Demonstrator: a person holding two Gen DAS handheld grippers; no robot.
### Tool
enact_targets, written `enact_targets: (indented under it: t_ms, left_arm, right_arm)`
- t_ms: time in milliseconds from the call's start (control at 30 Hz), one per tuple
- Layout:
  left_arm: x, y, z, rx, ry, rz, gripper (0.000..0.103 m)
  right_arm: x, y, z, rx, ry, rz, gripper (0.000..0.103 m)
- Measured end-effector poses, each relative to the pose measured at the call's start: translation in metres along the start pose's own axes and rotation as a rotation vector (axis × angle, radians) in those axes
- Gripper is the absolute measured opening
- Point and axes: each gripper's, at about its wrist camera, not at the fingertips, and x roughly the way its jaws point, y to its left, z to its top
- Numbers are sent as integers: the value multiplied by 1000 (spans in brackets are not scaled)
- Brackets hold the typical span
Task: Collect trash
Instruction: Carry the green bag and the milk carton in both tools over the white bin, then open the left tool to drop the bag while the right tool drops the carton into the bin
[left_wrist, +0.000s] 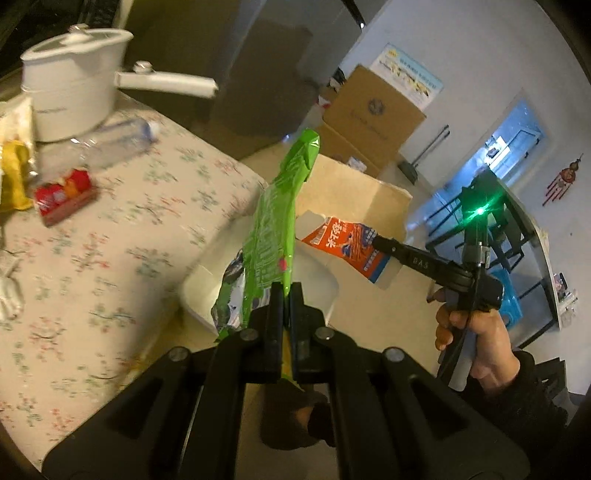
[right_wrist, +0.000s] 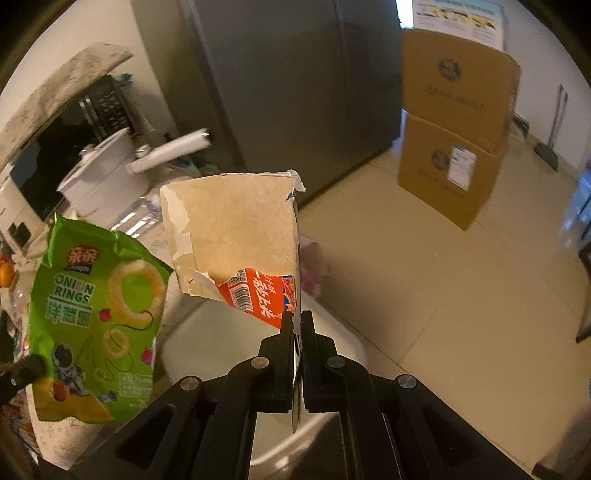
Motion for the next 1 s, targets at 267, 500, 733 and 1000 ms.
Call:
enact_targets:
  t_ms: [267, 500, 733, 1000]
  left_arm:
    - [47, 0, -5, -61, 70, -1, 3]
    - [80, 2, -12, -46, 116, 52, 4]
    - [79, 2, -13, 18, 127, 133, 53]
    - [39, 17, -9, 3, 95, 235, 80]
  right_arm:
    - [5, -21, -8, -3, 20, -64, 4]
    - [11, -21, -10, -27, 42, -84, 4]
    - [19, -16, -10, -48, 62, -93, 4]
    - [35, 1, -15, -107, 128, -79, 4]
